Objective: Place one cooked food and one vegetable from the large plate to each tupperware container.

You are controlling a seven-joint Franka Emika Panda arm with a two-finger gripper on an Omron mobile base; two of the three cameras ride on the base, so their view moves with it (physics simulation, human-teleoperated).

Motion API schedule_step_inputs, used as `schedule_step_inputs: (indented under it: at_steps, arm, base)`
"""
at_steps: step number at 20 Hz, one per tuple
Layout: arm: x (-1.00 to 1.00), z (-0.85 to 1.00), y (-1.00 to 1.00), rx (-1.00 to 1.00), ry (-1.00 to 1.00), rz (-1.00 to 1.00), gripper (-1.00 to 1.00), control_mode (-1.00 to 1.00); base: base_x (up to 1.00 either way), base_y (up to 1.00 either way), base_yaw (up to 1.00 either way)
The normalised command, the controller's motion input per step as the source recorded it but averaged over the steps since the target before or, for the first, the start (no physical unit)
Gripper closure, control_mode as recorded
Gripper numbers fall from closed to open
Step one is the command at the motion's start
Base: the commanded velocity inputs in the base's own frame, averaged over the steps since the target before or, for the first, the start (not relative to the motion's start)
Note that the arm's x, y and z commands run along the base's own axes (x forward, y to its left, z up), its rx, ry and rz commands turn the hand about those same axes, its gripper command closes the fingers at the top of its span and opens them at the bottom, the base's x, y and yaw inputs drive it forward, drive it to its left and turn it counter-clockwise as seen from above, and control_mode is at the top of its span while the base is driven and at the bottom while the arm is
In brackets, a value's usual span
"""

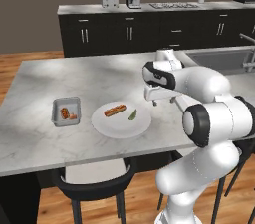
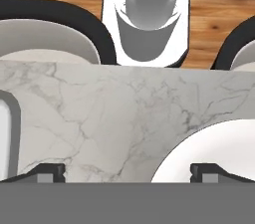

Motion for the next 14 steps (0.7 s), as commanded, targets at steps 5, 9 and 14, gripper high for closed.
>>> schedule_step_inputs:
  at_steps: [5,9,14]
  arm:
    - [0.01,0.00,0.00,0.00,0.00,0.00,-1.00,-1.00]
    - [0.22,-0.04,0.33,0.00,-0.05,-0.07,-1.00,-1.00]
    - [0.86,-0.10,0.61,0.04,0.00,-0.25,-1.00,-1.00]
  base:
    - [0.00,0.00,0.00]
    - [0.00,0.00,0.00]
    - [0.00,0.00,0.00]
